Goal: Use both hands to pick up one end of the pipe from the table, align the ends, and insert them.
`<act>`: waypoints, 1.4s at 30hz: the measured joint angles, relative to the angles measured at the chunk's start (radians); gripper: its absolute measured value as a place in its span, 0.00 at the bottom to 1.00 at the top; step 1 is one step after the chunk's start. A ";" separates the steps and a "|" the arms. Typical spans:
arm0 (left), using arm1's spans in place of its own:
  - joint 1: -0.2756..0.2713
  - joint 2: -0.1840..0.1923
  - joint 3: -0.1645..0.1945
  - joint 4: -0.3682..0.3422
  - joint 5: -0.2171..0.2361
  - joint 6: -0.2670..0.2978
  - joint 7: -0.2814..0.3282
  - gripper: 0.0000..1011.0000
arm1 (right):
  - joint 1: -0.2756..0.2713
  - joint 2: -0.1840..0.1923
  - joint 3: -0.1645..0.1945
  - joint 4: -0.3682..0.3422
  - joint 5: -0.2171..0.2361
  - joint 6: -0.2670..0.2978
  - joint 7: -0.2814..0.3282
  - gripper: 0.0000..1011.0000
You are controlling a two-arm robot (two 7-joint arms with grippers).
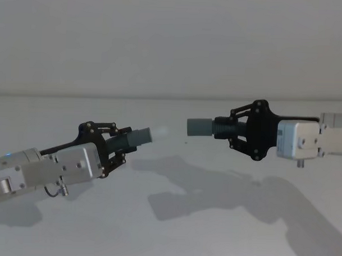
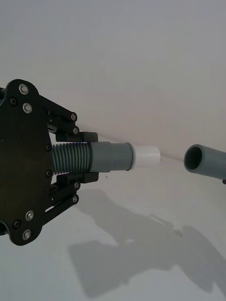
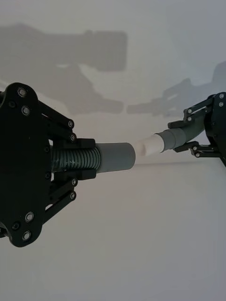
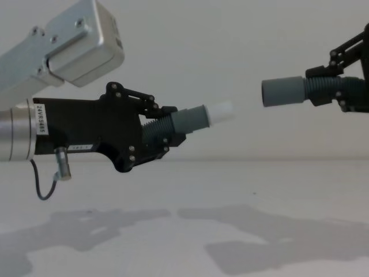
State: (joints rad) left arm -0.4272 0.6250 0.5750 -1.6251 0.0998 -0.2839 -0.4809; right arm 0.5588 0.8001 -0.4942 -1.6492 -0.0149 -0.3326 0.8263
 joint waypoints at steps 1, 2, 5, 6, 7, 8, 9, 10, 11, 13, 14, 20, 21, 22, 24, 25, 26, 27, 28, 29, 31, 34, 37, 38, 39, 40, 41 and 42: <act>0.000 0.000 0.000 0.000 0.000 0.000 0.000 0.32 | 0.001 -0.001 -0.002 0.002 0.000 0.001 0.001 0.22; 0.000 0.000 0.000 0.000 0.000 0.000 0.000 0.32 | 0.005 -0.004 -0.005 0.005 0.000 0.002 0.002 0.22; 0.000 0.000 0.000 0.000 0.000 0.000 0.000 0.32 | 0.015 -0.014 -0.014 0.014 0.000 0.004 0.005 0.22; 0.000 0.000 0.000 0.000 0.000 0.000 0.000 0.32 | 0.020 -0.018 -0.017 0.019 -0.001 0.005 0.007 0.22; 0.000 0.000 0.000 0.000 0.000 0.000 0.000 0.32 | 0.022 -0.020 -0.019 0.022 -0.001 0.005 0.009 0.22; 0.000 0.000 0.000 0.000 0.000 0.000 0.000 0.32 | 0.025 -0.022 -0.022 0.024 -0.001 0.006 0.010 0.22; 0.000 0.000 0.000 0.000 0.000 0.000 0.000 0.32 | 0.028 -0.026 -0.026 0.029 -0.001 0.006 0.012 0.22; 0.000 0.000 0.000 0.000 0.000 0.000 0.000 0.32 | 0.031 -0.028 -0.029 0.032 -0.001 0.006 0.013 0.22; 0.000 0.000 0.000 0.000 0.000 0.000 0.000 0.32 | 0.033 -0.030 -0.031 0.034 -0.001 0.006 0.015 0.22; 0.000 0.000 0.000 0.000 0.000 0.000 0.000 0.32 | 0.038 -0.033 -0.035 0.039 -0.001 0.007 0.018 0.22; 0.000 0.000 0.000 0.000 0.000 0.000 0.000 0.32 | 0.042 -0.037 -0.039 0.043 -0.001 0.007 0.020 0.22; 0.000 0.000 0.000 0.000 0.000 0.000 0.000 0.32 | 0.058 -0.050 -0.055 0.060 -0.002 0.007 0.028 0.22; 0.000 0.000 0.000 0.000 0.000 0.000 0.000 0.32 | 0.060 -0.052 -0.057 0.062 -0.002 0.007 0.029 0.22; 0.000 0.000 0.000 0.000 0.000 0.000 0.000 0.32 | 0.064 -0.055 -0.060 0.067 -0.002 0.007 0.032 0.22; 0.000 0.000 0.000 0.000 0.000 0.000 0.000 0.32 | 0.067 -0.058 -0.064 0.071 -0.002 0.007 0.033 0.22; 0.000 0.000 0.000 0.000 0.000 0.000 0.000 0.32 | 0.071 -0.061 -0.068 0.075 -0.002 0.006 0.034 0.22; 0.000 0.000 0.000 0.000 0.000 0.000 0.000 0.32 | 0.073 -0.062 -0.069 0.076 -0.002 0.006 0.035 0.22; 0.000 0.000 0.000 0.000 0.000 0.000 0.000 0.32 | 0.075 -0.063 -0.071 0.078 -0.002 0.006 0.035 0.22; 0.000 0.000 0.000 0.000 0.000 0.000 0.000 0.32 | 0.077 -0.065 -0.073 0.081 -0.002 0.006 0.036 0.22; 0.000 0.000 0.000 0.000 0.000 0.000 0.000 0.32 | 0.080 -0.067 -0.076 0.084 -0.002 0.006 0.038 0.22; 0.000 0.000 0.000 0.000 0.000 0.000 0.000 0.32 | 0.083 -0.070 -0.079 0.088 -0.002 0.005 0.040 0.22; 0.000 0.000 0.000 0.000 0.000 0.000 0.000 0.32 | 0.090 -0.076 -0.087 0.097 -0.002 0.004 0.043 0.22; 0.000 0.000 0.000 0.000 0.000 0.000 0.000 0.32 | 0.094 -0.079 -0.091 0.103 -0.001 0.004 0.044 0.22; 0.000 0.000 0.000 0.000 0.000 0.000 0.000 0.32 | 0.096 -0.081 -0.092 0.104 -0.001 0.004 0.045 0.22; 0.000 0.000 0.000 0.000 0.000 0.000 0.000 0.32 | 0.099 -0.083 -0.095 0.108 -0.001 0.004 0.047 0.22; 0.000 0.000 0.000 0.000 0.000 0.000 0.000 0.32 | 0.100 -0.084 -0.097 0.110 0.000 0.003 0.047 0.22; 0.000 0.000 0.000 0.000 0.000 0.000 0.000 0.32 | 0.101 -0.085 -0.098 0.112 0.000 0.003 0.048 0.22; 0.000 0.000 0.000 0.000 0.000 0.000 0.000 0.32 | 0.104 -0.087 -0.101 0.116 0.000 0.003 0.049 0.22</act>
State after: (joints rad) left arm -0.4272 0.6250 0.5750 -1.6251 0.0998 -0.2839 -0.4809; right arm 0.6630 0.7131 -0.5954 -1.5337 -0.0145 -0.3296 0.8753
